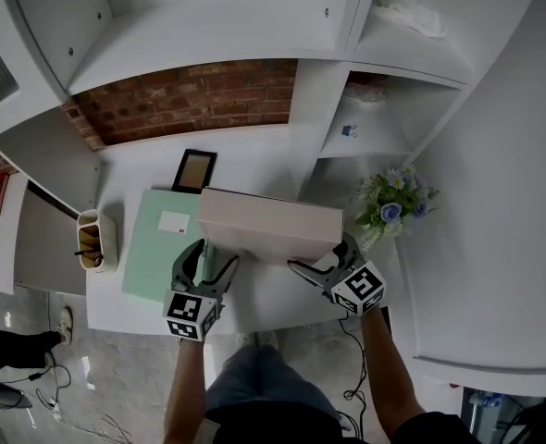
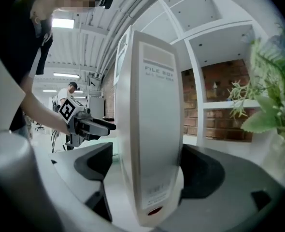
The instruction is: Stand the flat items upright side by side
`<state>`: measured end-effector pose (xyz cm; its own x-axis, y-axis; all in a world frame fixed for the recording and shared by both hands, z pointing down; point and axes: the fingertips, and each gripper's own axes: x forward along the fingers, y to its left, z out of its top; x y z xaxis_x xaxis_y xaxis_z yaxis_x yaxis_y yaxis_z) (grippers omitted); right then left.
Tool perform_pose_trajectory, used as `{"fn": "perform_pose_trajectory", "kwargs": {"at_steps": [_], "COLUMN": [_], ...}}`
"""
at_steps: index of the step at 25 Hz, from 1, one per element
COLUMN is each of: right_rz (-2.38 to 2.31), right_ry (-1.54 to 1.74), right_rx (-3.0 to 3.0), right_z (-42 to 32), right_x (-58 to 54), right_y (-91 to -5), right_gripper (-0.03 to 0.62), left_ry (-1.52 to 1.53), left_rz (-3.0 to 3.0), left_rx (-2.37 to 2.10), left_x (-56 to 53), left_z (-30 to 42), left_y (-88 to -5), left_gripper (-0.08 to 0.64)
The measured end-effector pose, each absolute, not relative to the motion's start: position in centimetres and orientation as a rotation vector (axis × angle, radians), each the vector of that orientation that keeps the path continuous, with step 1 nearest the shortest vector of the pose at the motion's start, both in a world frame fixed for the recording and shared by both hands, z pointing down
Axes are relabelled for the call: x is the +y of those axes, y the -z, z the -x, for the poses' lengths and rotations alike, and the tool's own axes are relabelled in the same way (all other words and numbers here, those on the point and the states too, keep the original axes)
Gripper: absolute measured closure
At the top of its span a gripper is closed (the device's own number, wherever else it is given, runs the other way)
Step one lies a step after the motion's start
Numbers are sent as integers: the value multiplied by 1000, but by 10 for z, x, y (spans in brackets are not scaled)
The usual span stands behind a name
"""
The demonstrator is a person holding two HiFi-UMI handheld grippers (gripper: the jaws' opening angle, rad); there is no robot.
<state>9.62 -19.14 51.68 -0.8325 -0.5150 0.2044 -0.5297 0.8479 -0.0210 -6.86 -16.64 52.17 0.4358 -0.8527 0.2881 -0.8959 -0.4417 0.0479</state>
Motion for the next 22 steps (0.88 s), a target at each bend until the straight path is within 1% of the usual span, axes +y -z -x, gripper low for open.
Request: {"fn": "perform_pose_trajectory", "kwargs": {"at_steps": [8, 10, 14, 22], "right_rz": [-749, -749, -775, -956], "right_ry": [-102, -85, -53, 19], "right_rx": [-2856, -2854, -2844, -2819], "right_z": [-85, -83, -81, -77], "right_x": [-198, -195, -186, -173], "right_y": [-516, -516, -516, -501], "right_gripper": [180, 216, 249, 275], "left_ry": [-344, -341, -338, -338], "left_rz": [-2477, -2475, -2478, -2481], "left_rx": [-1567, -1571, -1568, -1555], "left_x": [-157, -156, -155, -155], "left_z": [83, 85, 87, 93], "left_y": [-521, -521, -519, -520], "left_gripper": [252, 252, 252, 252]}}
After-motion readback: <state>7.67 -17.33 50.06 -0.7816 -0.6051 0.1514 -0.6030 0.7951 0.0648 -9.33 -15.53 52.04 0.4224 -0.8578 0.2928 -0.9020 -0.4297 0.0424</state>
